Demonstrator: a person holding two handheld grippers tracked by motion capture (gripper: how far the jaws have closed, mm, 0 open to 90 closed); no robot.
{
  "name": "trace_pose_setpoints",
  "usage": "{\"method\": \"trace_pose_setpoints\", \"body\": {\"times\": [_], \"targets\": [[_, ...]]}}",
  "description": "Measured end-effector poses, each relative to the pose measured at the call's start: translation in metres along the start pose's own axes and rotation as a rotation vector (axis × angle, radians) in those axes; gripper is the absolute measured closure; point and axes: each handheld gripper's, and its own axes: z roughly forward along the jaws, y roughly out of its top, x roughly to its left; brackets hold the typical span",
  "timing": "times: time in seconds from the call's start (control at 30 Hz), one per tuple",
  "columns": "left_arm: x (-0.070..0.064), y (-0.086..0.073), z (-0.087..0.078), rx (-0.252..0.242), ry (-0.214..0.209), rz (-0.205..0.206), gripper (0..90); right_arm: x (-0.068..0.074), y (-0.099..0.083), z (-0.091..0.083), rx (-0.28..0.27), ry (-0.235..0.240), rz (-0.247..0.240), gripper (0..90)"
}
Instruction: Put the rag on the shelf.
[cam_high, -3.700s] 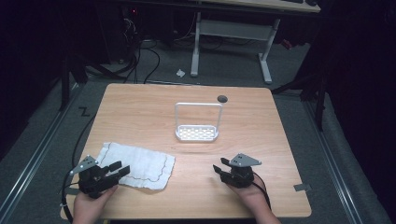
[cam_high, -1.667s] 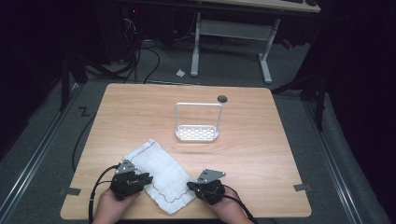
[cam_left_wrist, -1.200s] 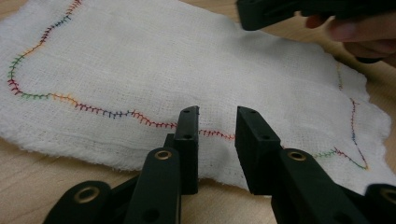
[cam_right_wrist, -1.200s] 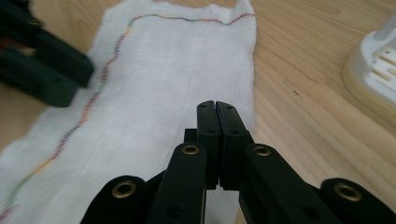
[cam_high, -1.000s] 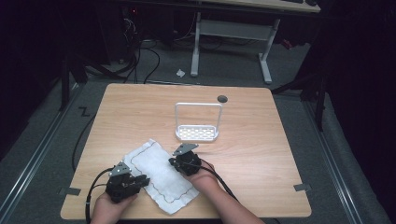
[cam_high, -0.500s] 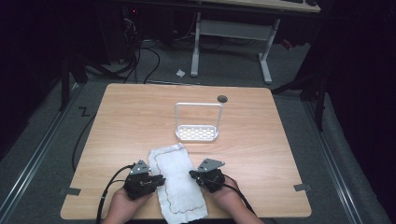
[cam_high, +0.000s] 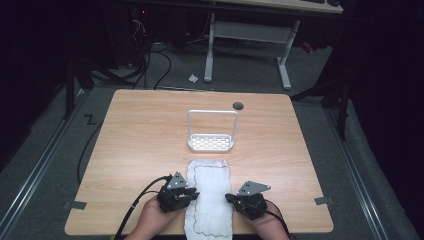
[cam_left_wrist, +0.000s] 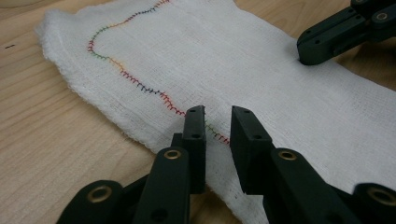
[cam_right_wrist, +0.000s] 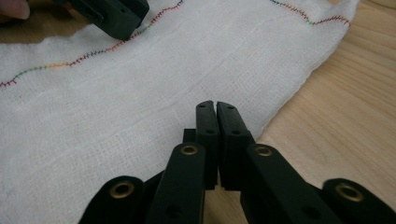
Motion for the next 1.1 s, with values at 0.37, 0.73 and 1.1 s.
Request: {"method": "trace_pose_setpoints", "body": {"times": [0.37,0.73,1.1], "targets": [[0.038,0.010,-0.004,-0.107,0.159,-0.128,52.3,-0.009,0.007,-0.005,-0.095,-0.057,0.020,69.9],[0.063,0.044,0.030,-0.020,0.226,-0.141,56.4,-0.018,0.004,-0.008,-0.133,-0.067,0.046,63.1],[0.058,0.047,0.043,-0.037,0.215,-0.104,72.9,-0.020,0.004,-0.006,-0.139,-0.058,0.048,57.6]]}}
